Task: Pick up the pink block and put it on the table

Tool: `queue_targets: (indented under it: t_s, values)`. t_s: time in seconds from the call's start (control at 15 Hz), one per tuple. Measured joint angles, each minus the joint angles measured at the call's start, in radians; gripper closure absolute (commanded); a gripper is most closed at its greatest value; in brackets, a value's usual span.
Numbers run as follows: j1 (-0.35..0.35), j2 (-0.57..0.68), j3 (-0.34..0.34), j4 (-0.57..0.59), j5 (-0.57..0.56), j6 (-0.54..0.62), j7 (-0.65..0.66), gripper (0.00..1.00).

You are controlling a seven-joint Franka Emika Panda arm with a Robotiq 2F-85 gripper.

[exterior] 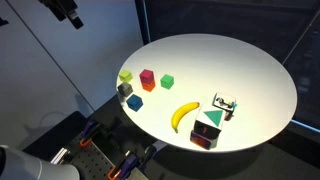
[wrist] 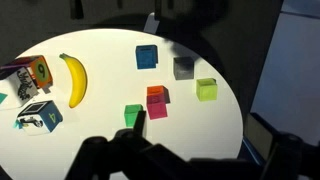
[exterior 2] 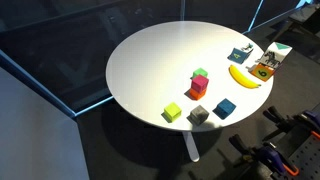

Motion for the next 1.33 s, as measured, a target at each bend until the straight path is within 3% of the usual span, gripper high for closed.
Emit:
queue_targets:
  t_s: [0.87, 1.33]
  values:
    - [-0.002, 0.010, 0.000, 0.000, 0.000, 0.005, 0.000, 0.00]
    - [-0.010, 0.160, -0.018, 0.042, 0.002, 0.075, 0.000, 0.00]
